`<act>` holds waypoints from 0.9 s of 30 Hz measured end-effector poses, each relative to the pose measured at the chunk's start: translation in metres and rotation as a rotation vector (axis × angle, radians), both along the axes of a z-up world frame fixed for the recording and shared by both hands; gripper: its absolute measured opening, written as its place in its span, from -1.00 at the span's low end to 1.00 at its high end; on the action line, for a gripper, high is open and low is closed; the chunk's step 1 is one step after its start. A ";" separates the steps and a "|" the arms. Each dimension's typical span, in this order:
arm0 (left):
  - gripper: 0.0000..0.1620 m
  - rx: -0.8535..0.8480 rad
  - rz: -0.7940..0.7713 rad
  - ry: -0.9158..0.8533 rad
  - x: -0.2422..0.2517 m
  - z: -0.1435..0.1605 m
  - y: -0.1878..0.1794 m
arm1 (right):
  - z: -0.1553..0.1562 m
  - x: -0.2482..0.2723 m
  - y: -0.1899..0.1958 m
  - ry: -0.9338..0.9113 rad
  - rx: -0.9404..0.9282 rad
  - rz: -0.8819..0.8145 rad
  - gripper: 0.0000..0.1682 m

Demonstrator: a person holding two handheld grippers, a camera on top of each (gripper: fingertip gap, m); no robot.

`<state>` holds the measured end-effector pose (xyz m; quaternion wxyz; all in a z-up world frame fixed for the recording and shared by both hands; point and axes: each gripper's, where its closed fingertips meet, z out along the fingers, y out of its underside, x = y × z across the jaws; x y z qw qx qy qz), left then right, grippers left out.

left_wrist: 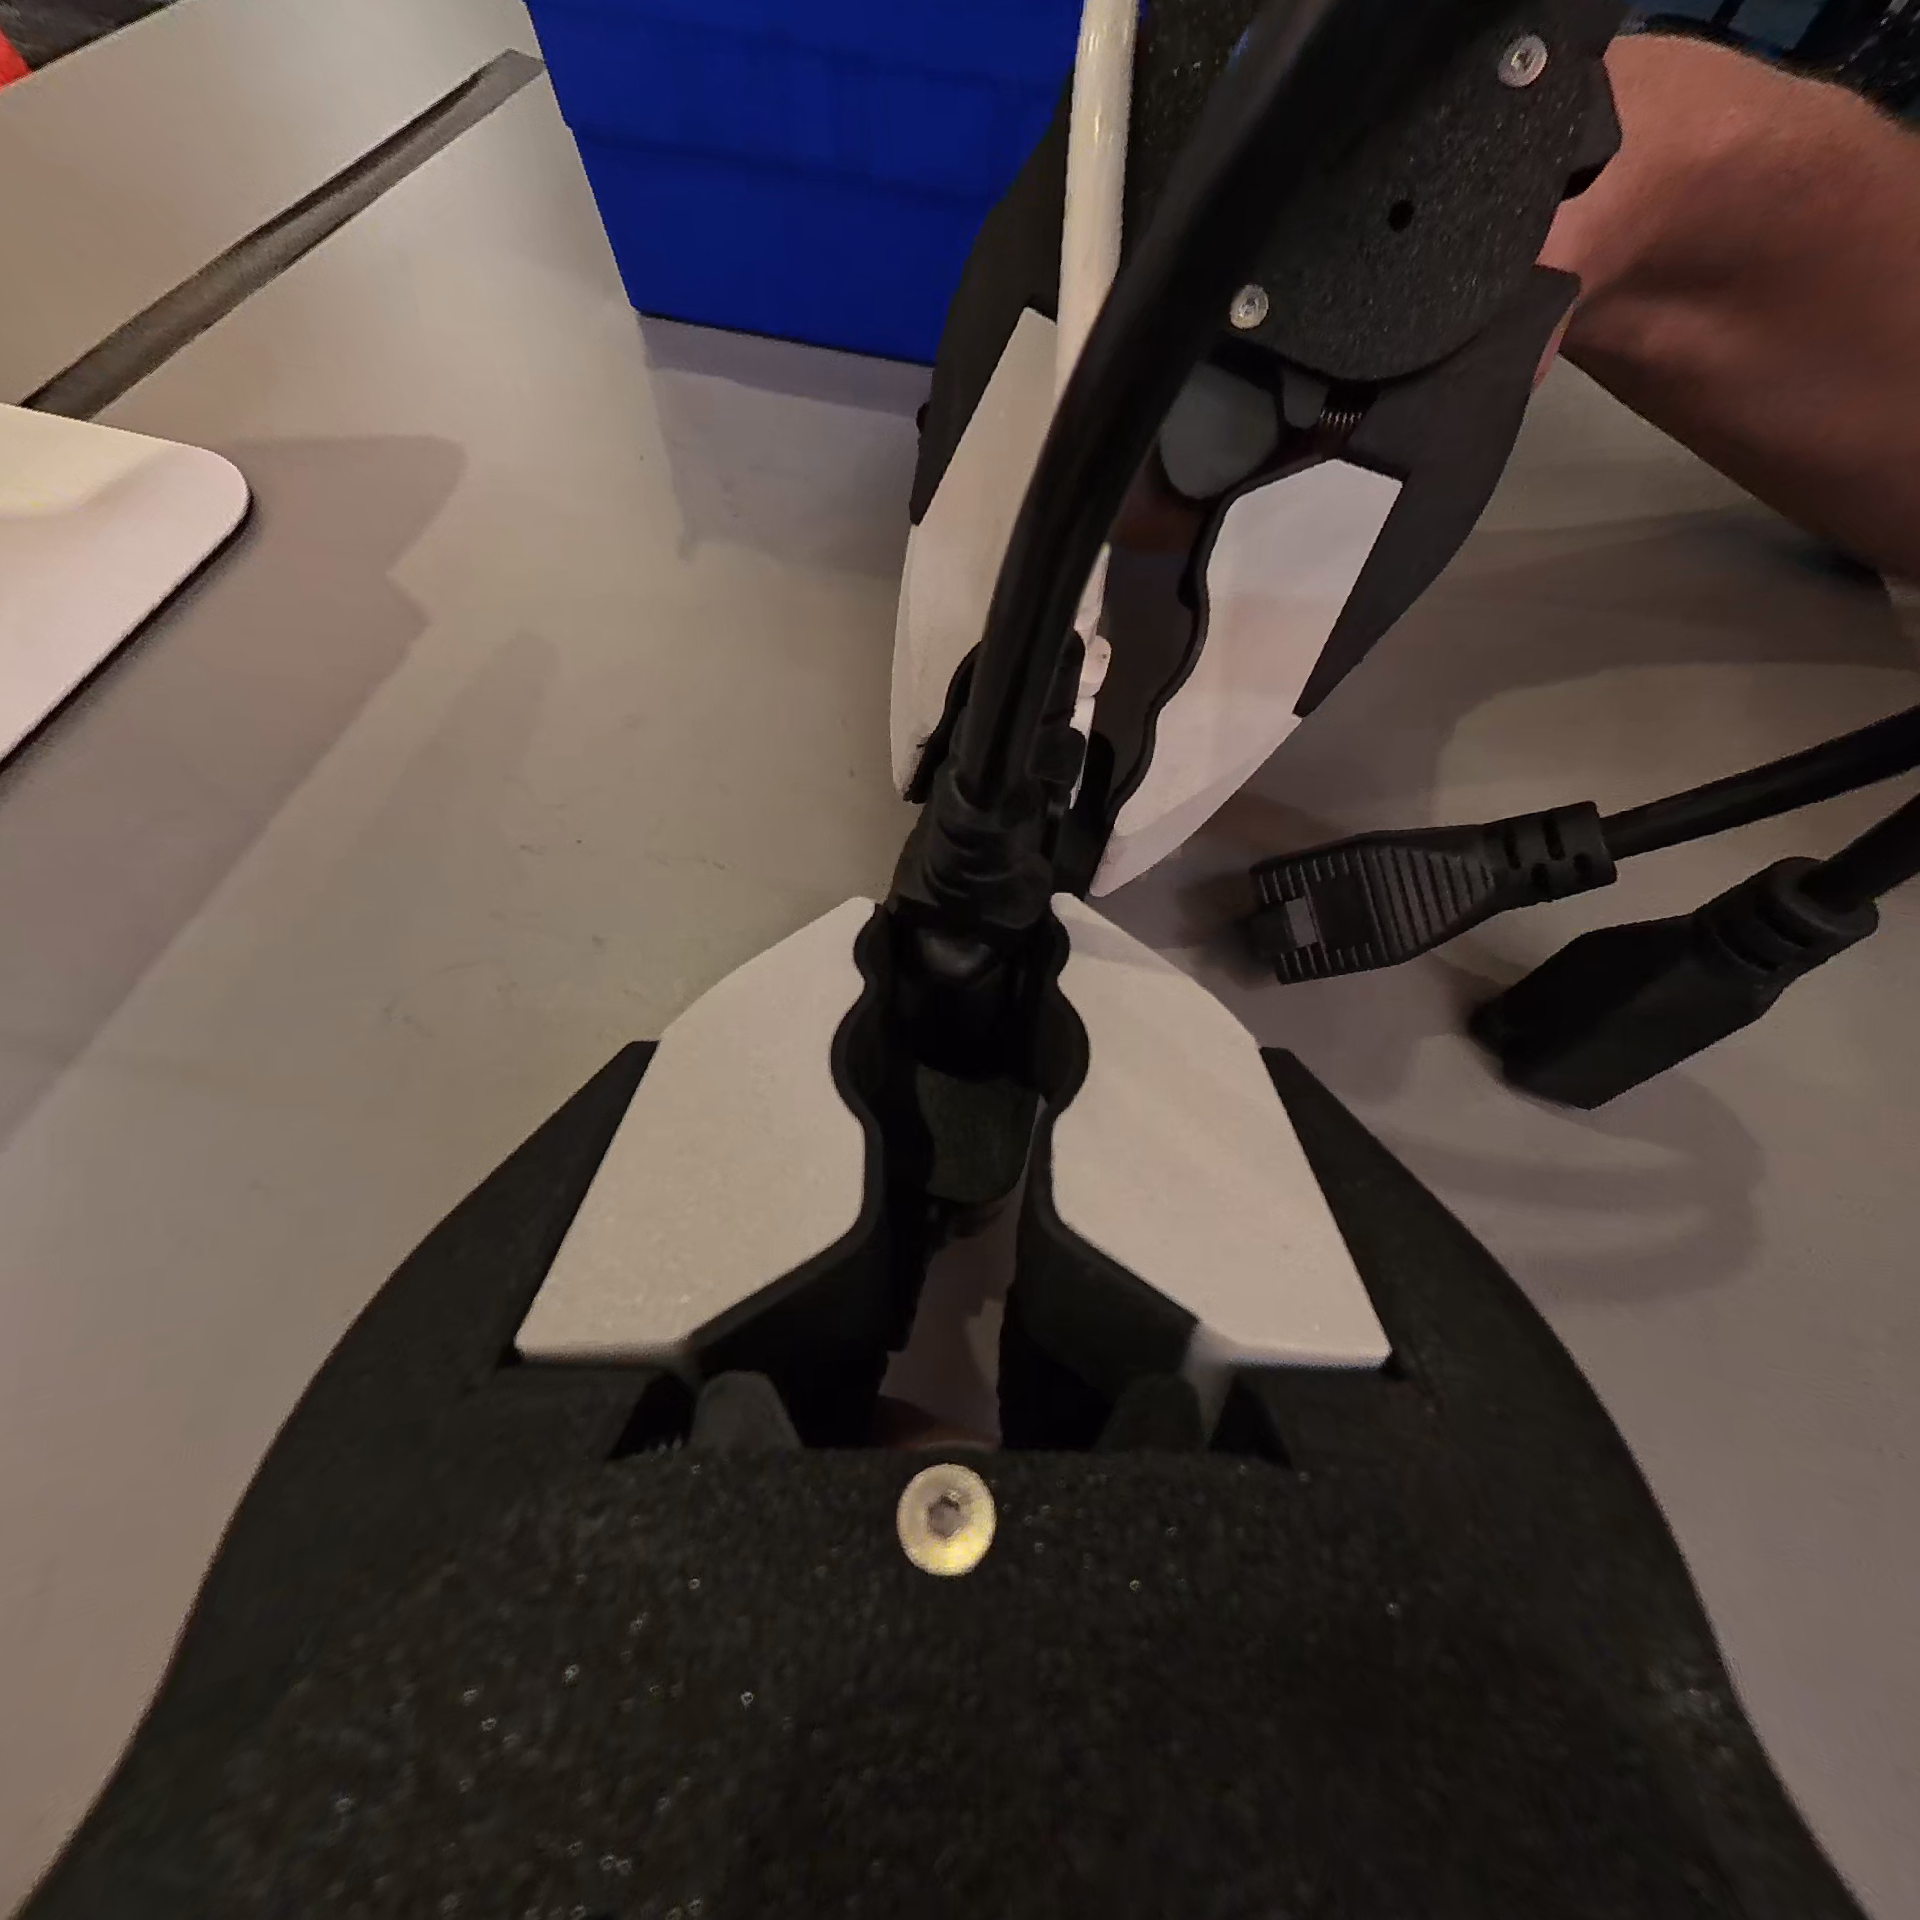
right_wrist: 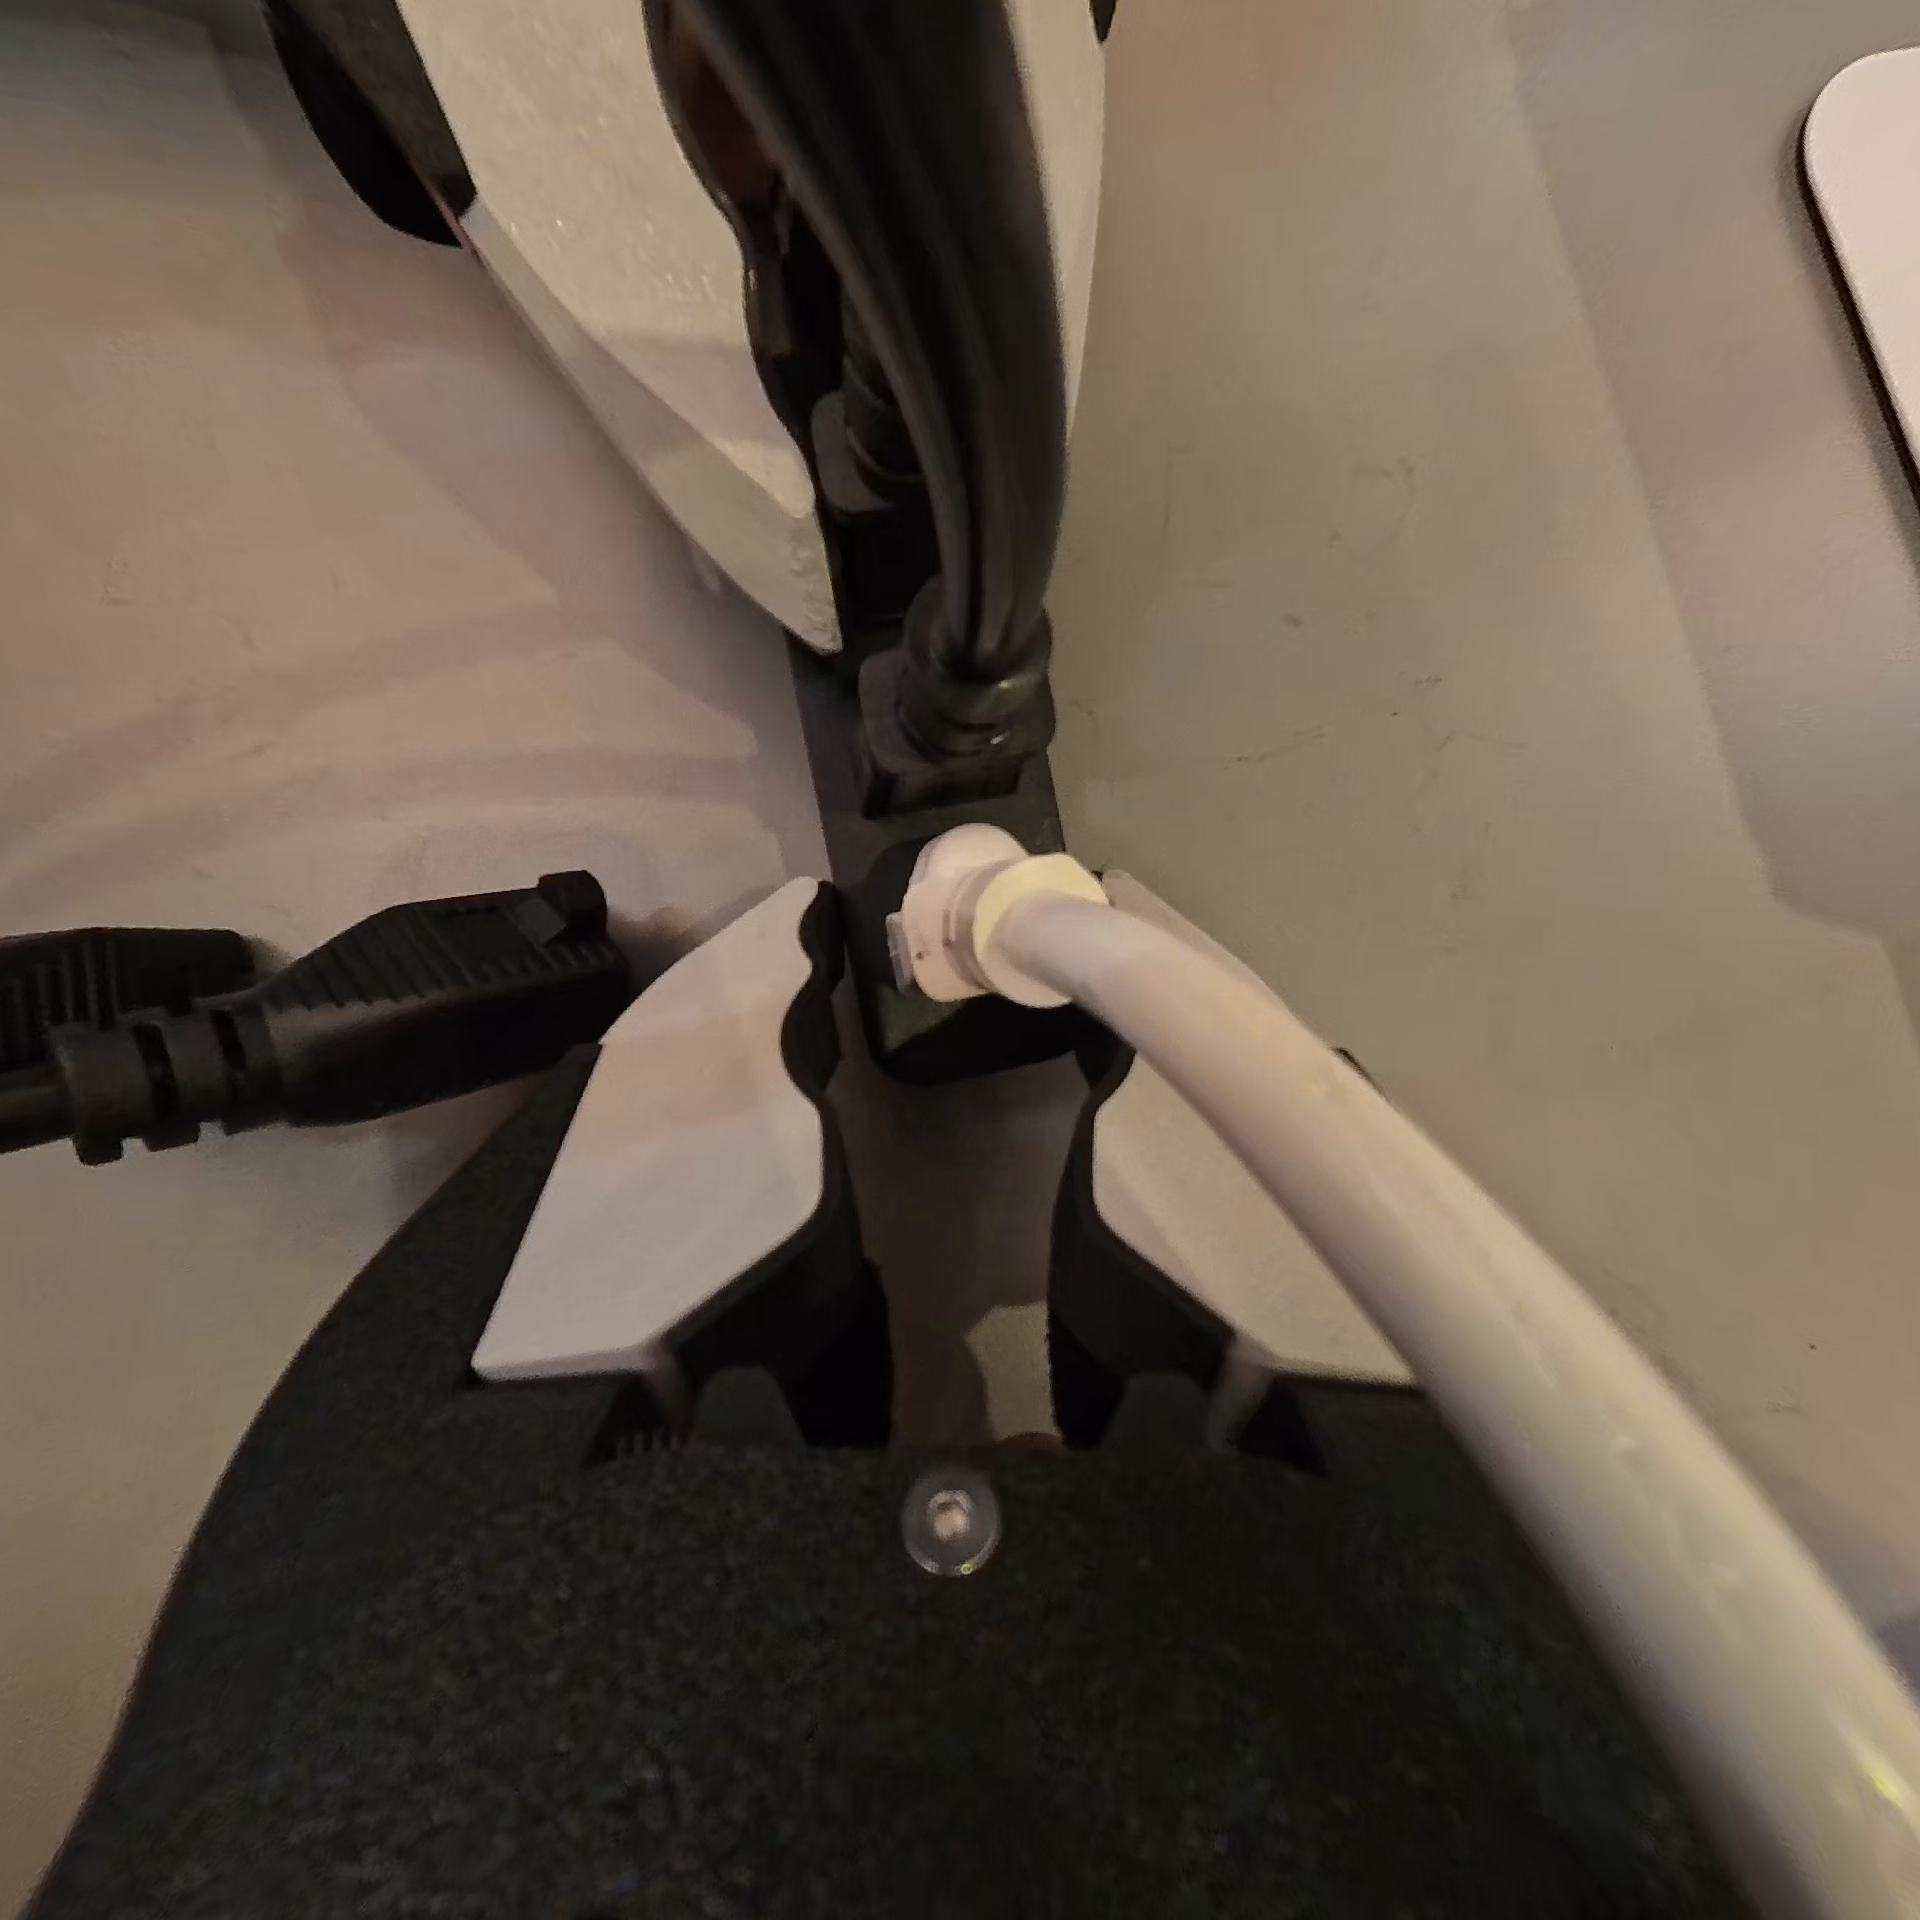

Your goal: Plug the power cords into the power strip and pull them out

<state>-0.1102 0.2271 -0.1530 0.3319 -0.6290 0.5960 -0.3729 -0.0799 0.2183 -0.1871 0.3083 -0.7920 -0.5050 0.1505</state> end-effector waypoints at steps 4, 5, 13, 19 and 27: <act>-0.73 -0.005 0.003 -0.010 0.000 0.001 0.001 | 0.000 0.000 0.000 0.004 -0.001 0.001 -0.49; -0.74 -0.005 0.004 -0.012 0.000 0.001 0.001 | 0.000 -0.001 0.001 0.007 -0.003 0.000 -0.49; -0.74 -0.016 0.008 -0.026 0.000 0.003 0.001 | 0.000 -0.001 0.001 0.014 -0.008 -0.004 -0.49; -0.74 -0.019 0.010 -0.038 0.000 0.005 0.002 | 0.001 -0.001 0.001 0.019 -0.010 -0.003 -0.49; -0.75 -0.044 0.002 -0.059 -0.001 0.008 0.002 | 0.001 -0.002 0.001 0.020 -0.013 0.000 -0.49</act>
